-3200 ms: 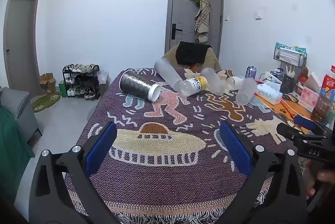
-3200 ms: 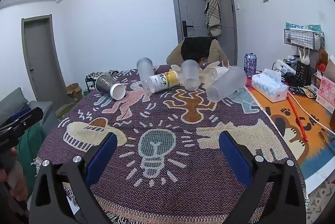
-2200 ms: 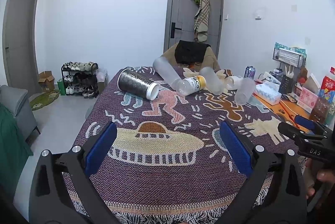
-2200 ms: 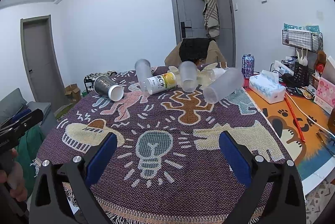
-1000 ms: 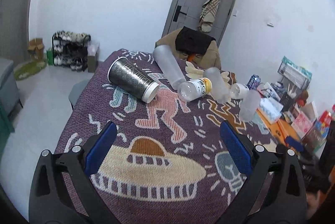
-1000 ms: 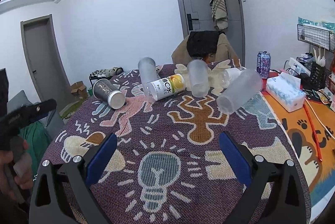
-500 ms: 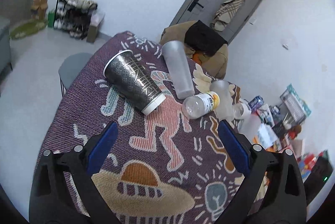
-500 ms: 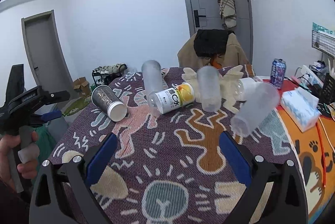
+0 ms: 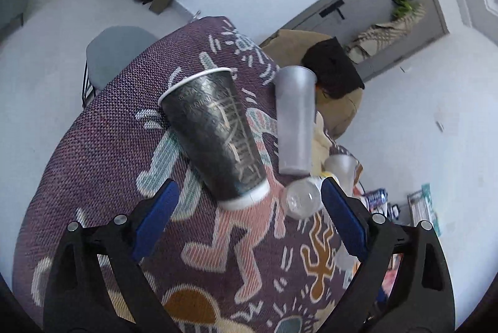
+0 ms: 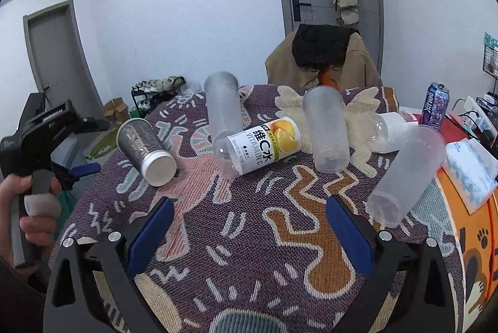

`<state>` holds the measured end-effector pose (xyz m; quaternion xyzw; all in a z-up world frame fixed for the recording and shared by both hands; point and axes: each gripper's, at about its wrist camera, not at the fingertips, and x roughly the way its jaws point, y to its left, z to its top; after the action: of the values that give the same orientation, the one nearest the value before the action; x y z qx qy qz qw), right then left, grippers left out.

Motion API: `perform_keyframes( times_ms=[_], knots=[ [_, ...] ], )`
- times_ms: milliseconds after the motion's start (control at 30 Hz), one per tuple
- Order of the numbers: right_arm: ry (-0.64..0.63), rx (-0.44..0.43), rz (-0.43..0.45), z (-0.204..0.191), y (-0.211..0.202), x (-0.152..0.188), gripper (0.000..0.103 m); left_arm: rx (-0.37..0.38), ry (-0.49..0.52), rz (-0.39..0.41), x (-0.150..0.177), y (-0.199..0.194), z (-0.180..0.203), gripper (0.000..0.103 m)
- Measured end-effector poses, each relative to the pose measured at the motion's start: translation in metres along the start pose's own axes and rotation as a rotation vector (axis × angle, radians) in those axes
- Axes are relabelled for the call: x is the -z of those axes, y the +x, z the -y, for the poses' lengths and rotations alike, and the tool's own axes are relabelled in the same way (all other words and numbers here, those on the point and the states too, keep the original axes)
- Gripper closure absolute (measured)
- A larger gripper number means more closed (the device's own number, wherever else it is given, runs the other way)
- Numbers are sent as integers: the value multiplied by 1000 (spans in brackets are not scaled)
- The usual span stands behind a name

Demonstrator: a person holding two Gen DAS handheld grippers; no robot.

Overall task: Flip cup upright
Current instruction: 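Close the left gripper on the black paper cup's base end, then lift the black cup with the left gripper and rotate it upright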

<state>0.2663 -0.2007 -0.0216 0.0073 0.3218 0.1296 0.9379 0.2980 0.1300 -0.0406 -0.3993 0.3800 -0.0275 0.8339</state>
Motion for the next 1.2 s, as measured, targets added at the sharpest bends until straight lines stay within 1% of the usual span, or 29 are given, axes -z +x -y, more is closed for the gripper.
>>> perform_keyframes(
  times_ms=[100, 233, 367, 500, 633, 700, 800, 933, 1000, 1200],
  knots=[
    [2, 4, -20, 2, 13, 0, 7, -7, -37, -6, -8, 17, -6, 11],
    [2, 7, -45, 5, 31, 0, 7, -38, -96, -6, -18, 41, -15, 11],
    [1, 12, -61, 9, 42, 1, 8, -67, -132, -5, -26, 62, -19, 11],
    [3, 15, -74, 14, 49, 1, 8, -112, -140, -5, -32, 78, -20, 11],
    [9, 17, -78, 18, 51, 2, 8, -144, -158, -20, -36, 94, -23, 21],
    [15, 18, -79, 20, 50, 4, 8, -136, -167, -25, -36, 101, -27, 22],
    [24, 19, -74, 24, 44, 6, 8, -149, -152, -11, -34, 92, -24, 24],
    [46, 17, -65, 33, 29, 10, 8, -117, -100, -26, -27, 77, -13, 24],
    [55, 14, -57, 37, 20, 12, 8, -102, -50, -24, -22, 63, -3, 24],
    [89, 7, -43, 45, -6, 24, 8, -52, 40, -60, 3, 31, 21, 24]
  ],
)
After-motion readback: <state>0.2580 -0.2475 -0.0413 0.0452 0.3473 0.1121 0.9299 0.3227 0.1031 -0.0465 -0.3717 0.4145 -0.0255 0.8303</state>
